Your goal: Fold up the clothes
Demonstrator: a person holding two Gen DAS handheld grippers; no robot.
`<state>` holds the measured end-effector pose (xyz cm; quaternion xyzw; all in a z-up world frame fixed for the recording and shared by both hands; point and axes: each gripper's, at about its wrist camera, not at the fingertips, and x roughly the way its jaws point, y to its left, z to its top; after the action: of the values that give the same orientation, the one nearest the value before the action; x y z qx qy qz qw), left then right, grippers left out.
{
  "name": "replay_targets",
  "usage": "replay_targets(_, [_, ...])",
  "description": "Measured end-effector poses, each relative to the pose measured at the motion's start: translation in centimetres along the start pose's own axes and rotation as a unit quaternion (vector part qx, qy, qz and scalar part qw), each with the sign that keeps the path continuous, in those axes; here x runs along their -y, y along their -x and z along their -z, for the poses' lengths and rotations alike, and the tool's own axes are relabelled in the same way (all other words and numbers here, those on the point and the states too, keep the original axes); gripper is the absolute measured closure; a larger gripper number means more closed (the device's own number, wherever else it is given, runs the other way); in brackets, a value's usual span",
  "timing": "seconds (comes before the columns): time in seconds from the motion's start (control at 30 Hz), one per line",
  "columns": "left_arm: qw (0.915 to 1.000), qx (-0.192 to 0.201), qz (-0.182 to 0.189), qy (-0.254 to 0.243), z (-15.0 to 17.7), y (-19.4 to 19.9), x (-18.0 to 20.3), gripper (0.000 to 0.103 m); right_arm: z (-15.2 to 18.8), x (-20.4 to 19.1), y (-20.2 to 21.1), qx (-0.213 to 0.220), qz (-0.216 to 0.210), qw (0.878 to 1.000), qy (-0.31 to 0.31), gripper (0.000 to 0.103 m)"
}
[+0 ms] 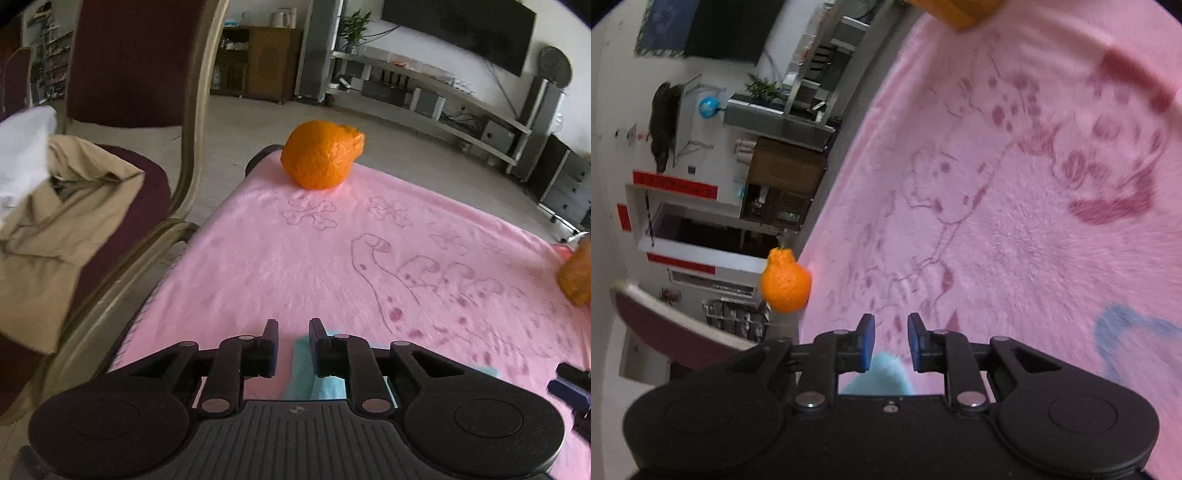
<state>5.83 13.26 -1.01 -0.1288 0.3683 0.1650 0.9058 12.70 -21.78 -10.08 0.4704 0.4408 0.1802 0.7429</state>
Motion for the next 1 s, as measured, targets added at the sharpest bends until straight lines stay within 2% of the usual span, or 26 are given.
replay_targets(0.2, [0.9981, 0.019, 0.012, -0.058, 3.5, 6.9, -0.9, 0.080, 2.0, -5.5, 5.5, -0.008, 0.018, 0.993, 0.115, 0.080])
replay_targets(0.27, [0.9983, 0.002, 0.020, -0.054, 5.3, 8.0, -2.0, 0.080, 3.5, -5.9, 8.0, -0.008, 0.012, 0.990, 0.140, 0.074])
replay_targets(0.4, [0.9978, -0.030, 0.023, -0.055, 8.2, 9.4, -3.4, 0.080, 7.0, -5.1, 11.0, -0.030, 0.004, 0.988, 0.154, 0.072])
replay_targets(0.53, [0.9965, -0.042, 0.020, -0.070, 9.9, 9.7, -3.3, 0.081, 9.4, -3.6, 10.0, -0.069, 0.030, 0.987, 0.145, 0.072])
replay_targets(0.63, [0.9948, -0.055, 0.026, -0.082, 10.2, 9.2, -2.7, 0.080, 11.0, -3.7, 8.2, -0.092, 0.041, 0.981, 0.164, 0.074])
replay_targets(0.77, [0.9927, -0.082, 0.015, -0.086, 10.5, 8.0, -2.5, 0.080, 12.9, -4.3, 6.8, -0.114, 0.045, 0.974, 0.191, 0.076])
replay_targets(0.87, [0.9925, -0.085, 0.024, -0.085, 10.6, 8.0, -2.6, 0.080, 13.5, -4.2, 5.4, -0.131, 0.054, 0.970, 0.196, 0.076])
replay_targets(1.0, [0.9897, -0.111, 0.046, -0.077, 10.8, 6.8, -2.6, 0.080, 13.8, -3.7, 4.3, -0.153, 0.043, 0.970, 0.185, 0.076])
